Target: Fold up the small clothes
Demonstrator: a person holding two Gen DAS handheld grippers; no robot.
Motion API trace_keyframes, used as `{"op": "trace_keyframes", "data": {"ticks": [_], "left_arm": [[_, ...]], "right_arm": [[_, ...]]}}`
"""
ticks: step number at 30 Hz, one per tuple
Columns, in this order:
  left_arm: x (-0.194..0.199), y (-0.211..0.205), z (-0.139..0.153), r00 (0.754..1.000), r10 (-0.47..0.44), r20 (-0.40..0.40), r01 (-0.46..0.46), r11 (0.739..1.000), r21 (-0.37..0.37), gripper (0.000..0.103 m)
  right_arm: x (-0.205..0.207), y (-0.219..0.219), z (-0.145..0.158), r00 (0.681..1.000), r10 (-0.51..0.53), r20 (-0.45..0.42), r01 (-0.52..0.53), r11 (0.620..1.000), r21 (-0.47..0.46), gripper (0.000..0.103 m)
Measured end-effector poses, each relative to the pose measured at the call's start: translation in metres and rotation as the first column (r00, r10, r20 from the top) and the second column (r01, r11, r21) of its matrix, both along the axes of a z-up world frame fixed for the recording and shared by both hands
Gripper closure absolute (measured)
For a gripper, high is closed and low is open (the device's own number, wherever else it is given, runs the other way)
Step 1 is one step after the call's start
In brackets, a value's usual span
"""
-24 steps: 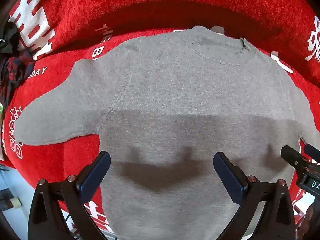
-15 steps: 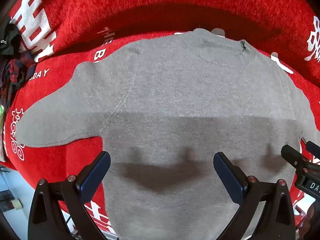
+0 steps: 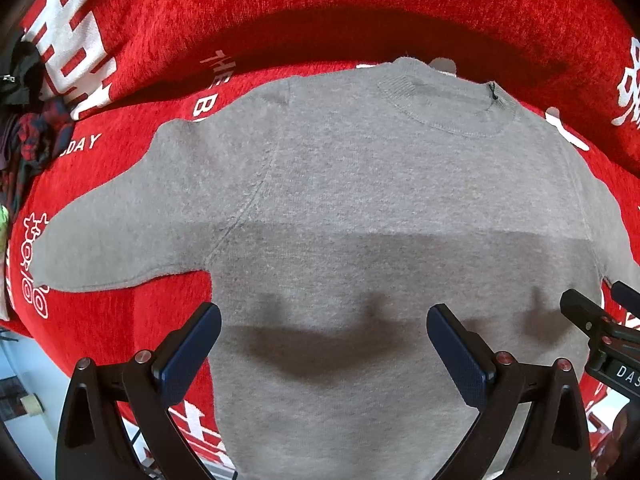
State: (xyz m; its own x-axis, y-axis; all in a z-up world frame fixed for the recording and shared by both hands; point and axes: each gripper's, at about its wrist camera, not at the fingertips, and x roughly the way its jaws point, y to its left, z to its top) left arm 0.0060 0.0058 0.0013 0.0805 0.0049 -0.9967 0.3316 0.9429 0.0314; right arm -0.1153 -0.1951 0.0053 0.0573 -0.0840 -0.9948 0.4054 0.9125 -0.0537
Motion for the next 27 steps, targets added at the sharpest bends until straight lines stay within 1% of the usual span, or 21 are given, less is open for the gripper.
{"op": "trace_keyframes", "data": {"ticks": [4, 8, 11, 17, 22, 27], "left_arm": [[-0.001, 0.000, 0.000, 1.000, 0.000, -0.001, 0.000, 1.000, 0.012, 0.000], [-0.001, 0.001, -0.001, 1.000, 0.000, -0.002, 0.000, 1.000, 0.007, 0.000], [-0.001, 0.005, 0.000, 1.000, 0.001, 0.021, -0.001, 1.000, 0.006, 0.000], [-0.001, 0.007, 0.001, 1.000, 0.003, 0.030, -0.003, 1.000, 0.006, 0.000], [-0.001, 0.008, 0.000, 1.000, 0.003, 0.017, -0.003, 1.000, 0.007, 0.000], [-0.001, 0.011, 0.000, 1.000, 0.002, 0.025, -0.002, 1.000, 0.006, 0.000]], "right_arm": [[0.000, 0.001, -0.001, 1.000, 0.001, 0.000, -0.001, 1.000, 0.000, 0.004], [0.000, 0.001, -0.001, 1.000, 0.002, 0.001, -0.002, 1.000, 0.000, 0.004], [-0.001, 0.002, -0.002, 1.000, -0.001, 0.000, 0.001, 1.000, 0.000, 0.004], [0.000, 0.004, -0.002, 1.000, 0.001, 0.000, -0.001, 1.000, -0.003, 0.004], [-0.001, 0.004, -0.002, 1.000, -0.001, 0.001, 0.001, 1.000, -0.003, 0.004], [0.000, 0.006, -0.002, 1.000, 0.001, -0.001, -0.001, 1.000, -0.003, 0.004]]}}
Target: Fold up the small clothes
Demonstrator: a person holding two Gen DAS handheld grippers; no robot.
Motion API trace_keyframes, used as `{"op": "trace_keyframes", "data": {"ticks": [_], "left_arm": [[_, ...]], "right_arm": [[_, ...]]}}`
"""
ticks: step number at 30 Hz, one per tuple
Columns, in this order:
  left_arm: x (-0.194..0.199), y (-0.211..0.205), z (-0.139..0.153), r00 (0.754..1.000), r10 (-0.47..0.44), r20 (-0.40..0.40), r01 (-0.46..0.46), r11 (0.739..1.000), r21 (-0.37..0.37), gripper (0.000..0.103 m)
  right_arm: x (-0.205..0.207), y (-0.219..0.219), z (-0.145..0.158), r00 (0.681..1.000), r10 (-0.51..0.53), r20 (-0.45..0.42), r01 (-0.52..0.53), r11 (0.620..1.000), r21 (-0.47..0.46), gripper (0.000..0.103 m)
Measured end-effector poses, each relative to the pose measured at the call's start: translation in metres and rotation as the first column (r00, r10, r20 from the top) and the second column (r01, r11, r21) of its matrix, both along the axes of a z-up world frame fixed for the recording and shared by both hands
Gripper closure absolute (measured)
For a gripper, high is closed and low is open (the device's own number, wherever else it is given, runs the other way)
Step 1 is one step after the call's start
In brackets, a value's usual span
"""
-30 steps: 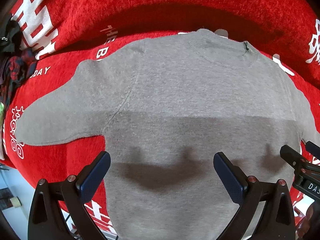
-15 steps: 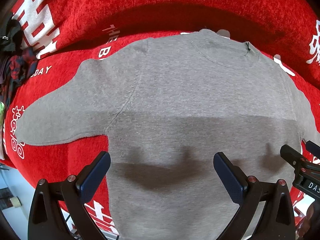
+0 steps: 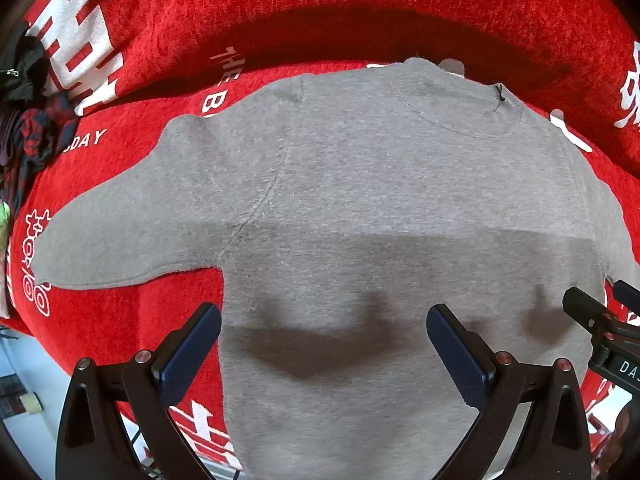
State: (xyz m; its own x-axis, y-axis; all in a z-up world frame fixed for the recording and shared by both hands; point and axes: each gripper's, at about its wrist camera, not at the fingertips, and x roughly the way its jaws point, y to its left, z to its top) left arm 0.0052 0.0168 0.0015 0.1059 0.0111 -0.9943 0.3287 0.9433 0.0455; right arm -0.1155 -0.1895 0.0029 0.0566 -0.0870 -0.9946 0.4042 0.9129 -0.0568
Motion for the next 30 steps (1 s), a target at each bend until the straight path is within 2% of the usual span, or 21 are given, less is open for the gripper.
{"op": "trace_keyframes", "data": {"ticks": [13, 18, 22, 30], "left_arm": [[-0.002, 0.008, -0.002, 1.000, 0.003, -0.028, -0.003, 1.000, -0.001, 0.000], [-0.002, 0.013, -0.006, 0.997, 0.010, -0.076, -0.011, 1.000, -0.014, 0.000], [-0.001, 0.014, -0.006, 0.995, 0.014, -0.099, -0.013, 1.000, 0.006, 0.000], [0.004, 0.027, -0.008, 0.996, 0.038, -0.079, -0.039, 0.999, -0.018, 0.000]], "right_arm": [[0.000, 0.003, 0.000, 1.000, 0.001, 0.001, -0.001, 1.000, 0.006, 0.004], [0.000, 0.003, 0.001, 1.000, 0.001, 0.004, -0.001, 1.000, 0.010, 0.004], [0.000, 0.004, 0.001, 1.000, 0.009, -0.001, -0.009, 1.000, 0.005, 0.004], [-0.001, 0.006, 0.001, 1.000, 0.013, -0.005, -0.013, 1.000, 0.000, 0.004]]}}
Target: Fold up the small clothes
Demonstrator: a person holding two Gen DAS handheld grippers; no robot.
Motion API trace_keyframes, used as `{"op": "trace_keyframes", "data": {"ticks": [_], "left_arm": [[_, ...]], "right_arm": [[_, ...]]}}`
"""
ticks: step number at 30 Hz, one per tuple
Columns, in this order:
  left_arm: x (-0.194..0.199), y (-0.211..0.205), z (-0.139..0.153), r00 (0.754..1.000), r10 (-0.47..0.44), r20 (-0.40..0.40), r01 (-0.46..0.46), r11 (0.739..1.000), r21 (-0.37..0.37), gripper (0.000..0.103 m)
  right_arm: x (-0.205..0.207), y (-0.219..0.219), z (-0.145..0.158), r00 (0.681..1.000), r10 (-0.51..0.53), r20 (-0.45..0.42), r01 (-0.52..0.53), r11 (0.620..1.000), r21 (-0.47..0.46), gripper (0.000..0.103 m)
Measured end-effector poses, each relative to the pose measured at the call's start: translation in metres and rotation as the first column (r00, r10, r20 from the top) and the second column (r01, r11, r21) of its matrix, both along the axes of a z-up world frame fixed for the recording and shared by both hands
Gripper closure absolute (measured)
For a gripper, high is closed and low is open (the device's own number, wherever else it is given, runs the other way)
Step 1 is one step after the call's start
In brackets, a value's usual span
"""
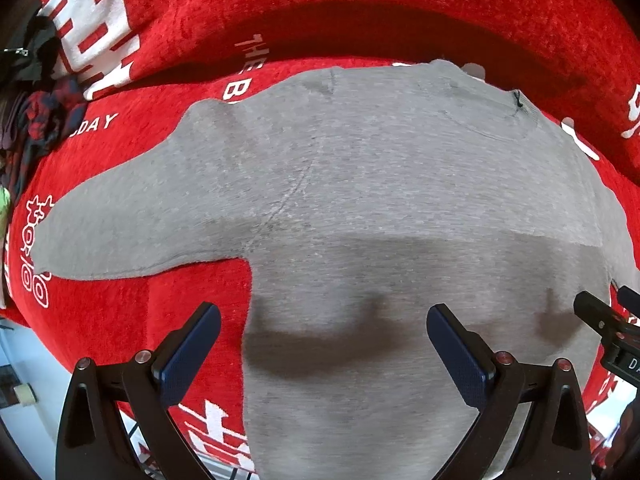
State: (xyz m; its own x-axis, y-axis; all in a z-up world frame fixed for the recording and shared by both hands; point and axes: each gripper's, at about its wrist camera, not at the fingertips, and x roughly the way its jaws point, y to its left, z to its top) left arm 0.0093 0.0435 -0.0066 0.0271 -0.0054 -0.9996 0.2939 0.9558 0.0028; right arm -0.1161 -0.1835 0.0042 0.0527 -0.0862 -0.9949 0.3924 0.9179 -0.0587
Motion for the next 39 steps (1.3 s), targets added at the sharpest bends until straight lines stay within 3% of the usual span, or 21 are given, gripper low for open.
{"op": "trace_keyframes", "data": {"ticks": [11, 17, 22, 24, 27, 31, 34, 37, 39], "left_arm": [[0.007, 0.027, -0.003, 0.999, 0.044, 0.014, -0.045, 0.999, 0.007, 0.000], [0.011, 0.059, -0.002, 0.991, 0.132, 0.006, -0.131, 0.989, -0.074, 0.000], [0.017, 0.110, -0.007, 0.965, 0.263, 0.015, -0.257, 0.951, -0.169, 0.000], [0.022, 0.134, -0.014, 0.942, 0.336, 0.005, -0.327, 0.919, -0.220, 0.000], [0.028, 0.175, -0.031, 0.887, 0.460, -0.022, -0.448, 0.849, -0.280, 0.000], [0.036, 0.208, -0.062, 0.807, 0.578, -0.126, -0.575, 0.717, -0.393, 0.000], [0.043, 0.212, -0.084, 0.762, 0.616, -0.202, -0.629, 0.626, -0.462, 0.000], [0.055, 0.207, -0.093, 0.749, 0.634, -0.192, -0.632, 0.598, -0.492, 0.000], [0.062, 0.211, -0.094, 0.734, 0.648, -0.203, -0.639, 0.558, -0.530, 0.000]], "right_arm": [[0.000, 0.014, -0.001, 1.000, 0.027, 0.007, -0.027, 1.000, -0.002, 0.004], [0.004, 0.030, 0.000, 0.999, 0.051, 0.011, -0.051, 0.999, 0.008, 0.004], [0.010, 0.051, -0.002, 0.995, 0.095, 0.008, -0.095, 0.995, 0.023, 0.004], [0.012, 0.061, -0.002, 0.994, 0.112, 0.008, -0.112, 0.993, 0.034, 0.004], [0.014, 0.072, -0.003, 0.991, 0.134, 0.007, -0.135, 0.990, 0.049, 0.004], [0.015, 0.088, -0.006, 0.986, 0.168, 0.006, -0.168, 0.984, 0.067, 0.004], [0.016, 0.099, -0.011, 0.983, 0.184, -0.001, -0.183, 0.980, 0.077, 0.004], [0.016, 0.107, -0.014, 0.981, 0.192, -0.004, -0.191, 0.978, 0.088, 0.004], [0.015, 0.113, -0.015, 0.980, 0.199, -0.006, -0.197, 0.976, 0.094, 0.004]]}}
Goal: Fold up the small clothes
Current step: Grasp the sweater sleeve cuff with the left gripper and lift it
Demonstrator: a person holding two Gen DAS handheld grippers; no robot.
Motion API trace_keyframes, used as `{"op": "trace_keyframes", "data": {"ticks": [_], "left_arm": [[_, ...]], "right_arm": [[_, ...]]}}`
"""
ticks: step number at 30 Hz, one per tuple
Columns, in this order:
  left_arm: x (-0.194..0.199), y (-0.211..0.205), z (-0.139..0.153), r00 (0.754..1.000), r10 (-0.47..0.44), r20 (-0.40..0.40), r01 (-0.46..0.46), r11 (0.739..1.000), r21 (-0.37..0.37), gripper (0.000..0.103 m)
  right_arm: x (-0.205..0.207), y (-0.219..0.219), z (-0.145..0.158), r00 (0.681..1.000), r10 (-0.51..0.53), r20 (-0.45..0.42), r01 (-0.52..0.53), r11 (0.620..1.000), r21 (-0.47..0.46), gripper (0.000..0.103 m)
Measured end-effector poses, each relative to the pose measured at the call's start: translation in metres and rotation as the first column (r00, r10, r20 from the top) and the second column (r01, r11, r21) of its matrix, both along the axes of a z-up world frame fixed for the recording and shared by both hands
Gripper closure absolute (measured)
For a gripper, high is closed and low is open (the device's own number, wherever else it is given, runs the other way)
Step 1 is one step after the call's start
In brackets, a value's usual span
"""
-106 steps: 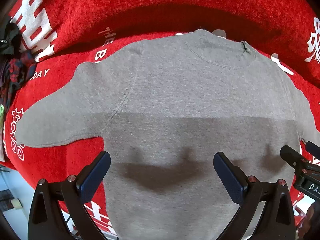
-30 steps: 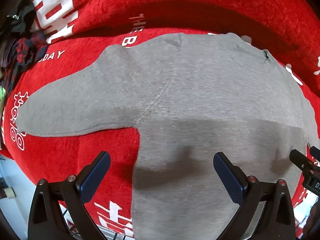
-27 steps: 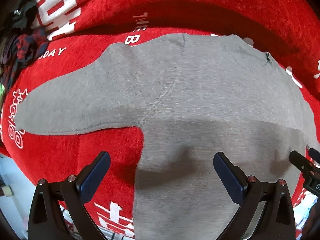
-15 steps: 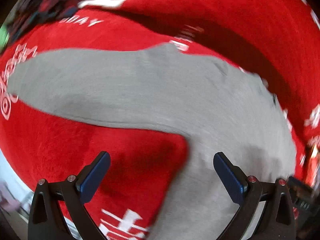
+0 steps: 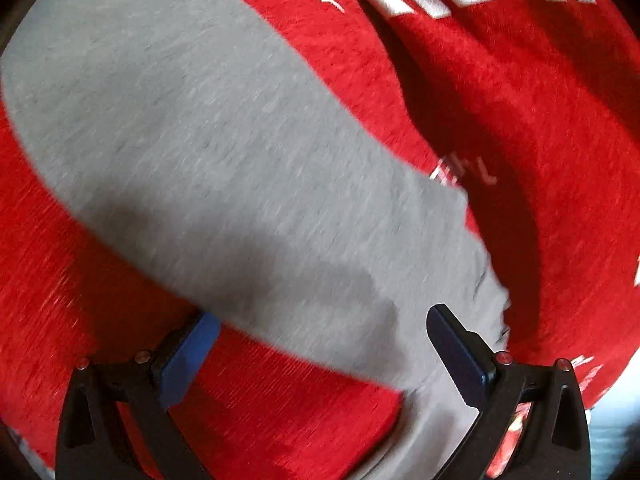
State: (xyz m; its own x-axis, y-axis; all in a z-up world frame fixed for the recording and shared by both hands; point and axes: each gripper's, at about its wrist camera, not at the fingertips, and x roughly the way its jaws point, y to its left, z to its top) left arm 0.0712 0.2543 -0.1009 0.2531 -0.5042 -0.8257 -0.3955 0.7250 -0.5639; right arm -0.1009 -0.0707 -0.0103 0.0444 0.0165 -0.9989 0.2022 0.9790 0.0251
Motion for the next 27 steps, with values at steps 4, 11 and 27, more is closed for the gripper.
{"op": "trace_keyframes", "data": {"ticks": [4, 11, 27], "left_arm": [[0.008, 0.016, 0.016, 0.993, 0.078, 0.089, -0.079, 0.997, 0.005, 0.006], [0.011, 0.088, 0.045, 0.965, 0.176, 0.195, -0.211, 0.962, 0.175, 0.026], [0.019, 0.022, 0.111, 0.912, -0.193, 0.361, 0.091, 0.956, 0.279, 0.096]], "right_arm": [[0.000, 0.010, 0.000, 1.000, 0.013, -0.003, -0.013, 1.000, 0.010, 0.004], [-0.003, 0.016, 0.003, 1.000, -0.004, -0.001, 0.004, 1.000, 0.019, 0.004], [-0.018, 0.007, 0.009, 0.997, -0.066, 0.039, 0.064, 0.996, 0.065, 0.004]]}}
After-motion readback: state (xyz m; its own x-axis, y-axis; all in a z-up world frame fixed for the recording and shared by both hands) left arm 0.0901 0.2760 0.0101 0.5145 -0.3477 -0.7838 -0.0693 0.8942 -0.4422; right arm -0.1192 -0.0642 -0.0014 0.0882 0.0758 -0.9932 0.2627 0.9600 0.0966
